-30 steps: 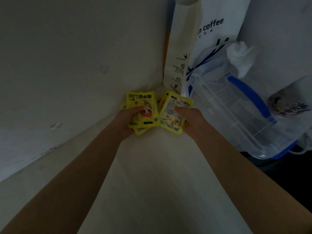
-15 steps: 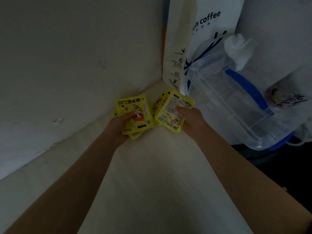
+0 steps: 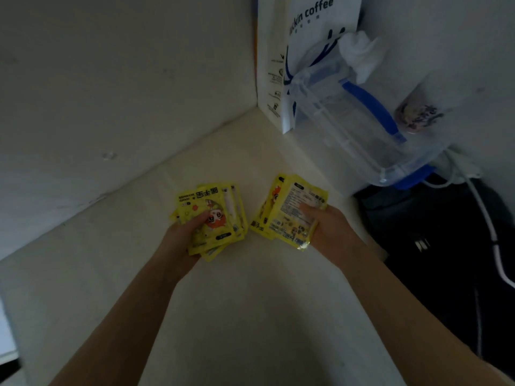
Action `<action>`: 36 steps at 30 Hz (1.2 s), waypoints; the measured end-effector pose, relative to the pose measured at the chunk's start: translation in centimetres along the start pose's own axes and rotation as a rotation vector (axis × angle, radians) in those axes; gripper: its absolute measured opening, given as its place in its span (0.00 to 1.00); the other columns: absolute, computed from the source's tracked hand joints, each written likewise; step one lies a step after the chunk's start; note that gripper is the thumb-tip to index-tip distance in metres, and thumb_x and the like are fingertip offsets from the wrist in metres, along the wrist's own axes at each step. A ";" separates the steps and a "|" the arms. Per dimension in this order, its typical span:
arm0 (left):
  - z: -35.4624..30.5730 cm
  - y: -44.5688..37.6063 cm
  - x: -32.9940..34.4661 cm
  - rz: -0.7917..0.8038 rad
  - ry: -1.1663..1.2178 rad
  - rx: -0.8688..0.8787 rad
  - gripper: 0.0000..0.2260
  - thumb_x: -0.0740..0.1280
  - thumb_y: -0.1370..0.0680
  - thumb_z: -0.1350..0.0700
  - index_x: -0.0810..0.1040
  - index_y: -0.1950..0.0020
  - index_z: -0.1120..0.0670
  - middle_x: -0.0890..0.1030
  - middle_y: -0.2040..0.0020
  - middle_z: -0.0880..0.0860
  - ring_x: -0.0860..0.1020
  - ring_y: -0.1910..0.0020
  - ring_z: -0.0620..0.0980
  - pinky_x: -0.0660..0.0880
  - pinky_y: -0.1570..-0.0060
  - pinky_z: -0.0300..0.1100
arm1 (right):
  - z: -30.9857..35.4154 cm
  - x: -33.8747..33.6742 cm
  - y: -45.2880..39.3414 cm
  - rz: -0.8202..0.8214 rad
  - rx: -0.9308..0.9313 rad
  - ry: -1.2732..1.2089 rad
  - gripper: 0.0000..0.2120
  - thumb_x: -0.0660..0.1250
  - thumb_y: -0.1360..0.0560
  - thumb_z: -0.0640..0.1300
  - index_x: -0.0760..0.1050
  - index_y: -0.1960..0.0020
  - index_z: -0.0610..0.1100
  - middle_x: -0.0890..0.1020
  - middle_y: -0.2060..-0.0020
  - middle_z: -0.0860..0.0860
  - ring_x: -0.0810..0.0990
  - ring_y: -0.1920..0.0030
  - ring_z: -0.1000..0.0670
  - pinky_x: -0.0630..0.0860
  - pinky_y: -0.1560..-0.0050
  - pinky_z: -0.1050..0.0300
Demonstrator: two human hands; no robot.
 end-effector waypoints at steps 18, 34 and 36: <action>8.8 13.9 -3.7 0.150 -0.060 -0.103 0.13 0.65 0.22 0.60 0.78 0.38 0.57 0.83 0.45 0.60 0.84 0.53 0.58 0.82 0.60 0.52 | -12.1 -3.9 18.7 -0.054 -0.036 -0.111 0.18 0.59 0.22 0.38 0.71 0.34 0.35 0.79 0.39 0.37 0.80 0.40 0.38 0.79 0.45 0.42; 14.5 23.3 -7.6 0.435 -0.492 -0.163 0.14 0.68 0.24 0.61 0.78 0.39 0.57 0.83 0.45 0.58 0.83 0.49 0.59 0.81 0.56 0.52 | -26.2 -3.3 35.5 -0.272 -0.314 -0.390 0.15 0.62 0.26 0.37 0.76 0.41 0.36 0.84 0.49 0.39 0.84 0.49 0.40 0.81 0.54 0.45; 15.9 24.6 -7.2 0.475 -0.552 -0.186 0.13 0.68 0.25 0.61 0.79 0.40 0.57 0.84 0.46 0.58 0.83 0.49 0.59 0.81 0.58 0.51 | -28.1 -4.2 37.6 -0.318 -0.337 -0.425 0.16 0.62 0.26 0.37 0.75 0.39 0.36 0.84 0.48 0.39 0.84 0.49 0.40 0.81 0.54 0.43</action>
Point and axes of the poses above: each hand's wrist, its own y-axis away from the middle knuckle, its own x-axis out of the palm, z = x × y, the point moved 7 cm from there along -y, towards the middle knuckle
